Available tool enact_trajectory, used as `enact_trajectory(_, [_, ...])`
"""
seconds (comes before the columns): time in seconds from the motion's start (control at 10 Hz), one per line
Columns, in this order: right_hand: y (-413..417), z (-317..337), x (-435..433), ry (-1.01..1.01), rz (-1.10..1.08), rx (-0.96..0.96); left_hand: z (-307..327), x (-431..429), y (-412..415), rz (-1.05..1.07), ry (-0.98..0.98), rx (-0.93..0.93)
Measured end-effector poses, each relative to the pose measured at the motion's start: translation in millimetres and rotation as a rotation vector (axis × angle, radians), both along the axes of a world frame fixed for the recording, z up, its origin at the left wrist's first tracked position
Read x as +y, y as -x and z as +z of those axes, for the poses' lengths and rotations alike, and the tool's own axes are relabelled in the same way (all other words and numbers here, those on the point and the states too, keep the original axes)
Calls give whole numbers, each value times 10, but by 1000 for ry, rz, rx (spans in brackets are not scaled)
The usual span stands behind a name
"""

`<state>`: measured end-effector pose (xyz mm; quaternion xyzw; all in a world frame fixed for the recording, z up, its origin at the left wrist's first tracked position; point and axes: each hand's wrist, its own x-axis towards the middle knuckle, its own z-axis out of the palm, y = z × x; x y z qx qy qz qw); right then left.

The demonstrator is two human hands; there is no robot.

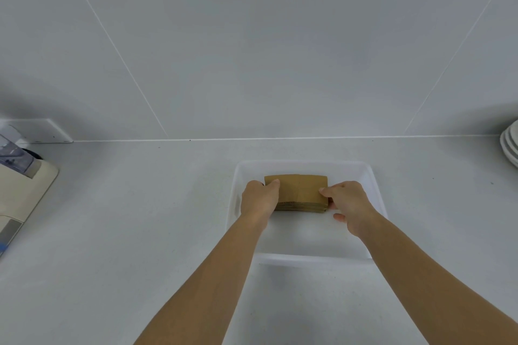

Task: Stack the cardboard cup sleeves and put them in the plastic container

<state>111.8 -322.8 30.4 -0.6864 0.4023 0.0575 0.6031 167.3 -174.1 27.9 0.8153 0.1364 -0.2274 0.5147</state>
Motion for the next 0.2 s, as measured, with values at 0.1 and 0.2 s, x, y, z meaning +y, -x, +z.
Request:
enact_trajectory(0.1, [-2,26,-17,-41,6,-3,6,4,-3,-15,81,78])
enact_trajectory(0.2, [44,137,-6,-51,26,6,91,5,17,-43,87,66])
